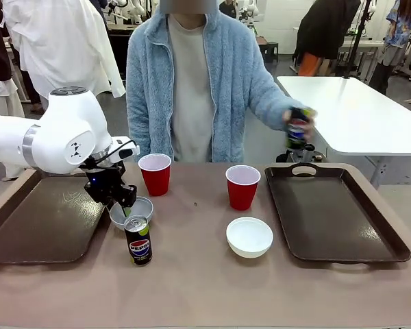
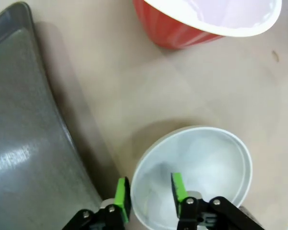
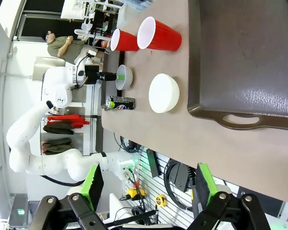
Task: Prepare tableware on both trays.
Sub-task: Pick up a Picnic Bowl from the table and place it on a Handle tray.
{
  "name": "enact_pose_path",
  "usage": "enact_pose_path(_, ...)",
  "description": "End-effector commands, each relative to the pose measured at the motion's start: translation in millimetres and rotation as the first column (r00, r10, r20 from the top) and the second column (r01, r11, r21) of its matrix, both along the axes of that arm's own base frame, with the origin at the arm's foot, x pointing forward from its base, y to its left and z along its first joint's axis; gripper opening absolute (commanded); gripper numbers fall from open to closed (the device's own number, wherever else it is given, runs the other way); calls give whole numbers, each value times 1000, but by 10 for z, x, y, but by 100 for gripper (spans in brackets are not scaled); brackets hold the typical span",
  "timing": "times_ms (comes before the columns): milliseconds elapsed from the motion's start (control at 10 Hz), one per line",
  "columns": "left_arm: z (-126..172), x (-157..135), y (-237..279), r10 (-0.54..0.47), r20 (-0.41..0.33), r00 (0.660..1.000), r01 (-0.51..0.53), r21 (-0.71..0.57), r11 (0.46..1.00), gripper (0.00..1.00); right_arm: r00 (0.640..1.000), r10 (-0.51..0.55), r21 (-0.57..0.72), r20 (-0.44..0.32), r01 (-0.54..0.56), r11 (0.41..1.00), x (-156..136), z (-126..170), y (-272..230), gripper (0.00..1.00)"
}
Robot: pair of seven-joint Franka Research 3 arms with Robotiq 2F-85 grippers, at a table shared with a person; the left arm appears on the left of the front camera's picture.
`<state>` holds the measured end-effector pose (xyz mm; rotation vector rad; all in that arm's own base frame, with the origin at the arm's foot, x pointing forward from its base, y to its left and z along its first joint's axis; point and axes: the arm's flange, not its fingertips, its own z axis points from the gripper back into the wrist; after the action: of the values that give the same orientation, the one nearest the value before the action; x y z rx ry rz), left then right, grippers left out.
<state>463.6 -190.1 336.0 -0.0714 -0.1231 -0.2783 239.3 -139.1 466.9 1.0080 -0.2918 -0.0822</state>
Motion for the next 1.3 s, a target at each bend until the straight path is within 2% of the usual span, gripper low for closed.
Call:
enact_pose_path(0, -43, 25, 29, 1, 2, 1000, -1, 15, 1000, 7, 1000, 2, 12, 14, -2, 1000, 23, -5, -8, 100)
enact_pose_path(100, -70, 16, 39, 5, 0, 1000, -5, 21, 1000, 0, 1000, 2, 12, 14, -2, 1000, 23, -5, -8, 100)
enact_pose_path(400, -54, 1, 61, 16, -4, 1000, -16, 24, 1000, 0, 1000, 2, 12, 14, -2, 1000, 23, -5, -8, 100)
enact_pose_path(600, 77, -130, 63, 6, -15, 1000, -6, -7, 1000, 0, 1000, 2, 12, 14, -2, 1000, 23, -5, -8, 100)
enact_pose_path(700, 287, -319, 56, -6, -32, 999, 4, -55, 998, 0, 1000, 2, 12, 14, -2, 1000, 23, -5, -8, 100)
enact_pose_path(800, 621, -545, 87, -14, -40, 999, 11, -73, 997, 0, 1000, 2, 12, 14, -2, 1000, 23, -5, -8, 100)
enact_pose_path(1000, 1121, -848, 231, -32, -26, 999, 29, -98, 995, 0, 1000, 2, 12, 14, -2, 1000, 23, -5, -8, 100)
enact_pose_path(1200, 1280, -1010, 575, -18, -14, 1000, 17, -69, 997, 0, 1000, 2, 12, 14, -2, 1000, 23, -5, -8, 100)
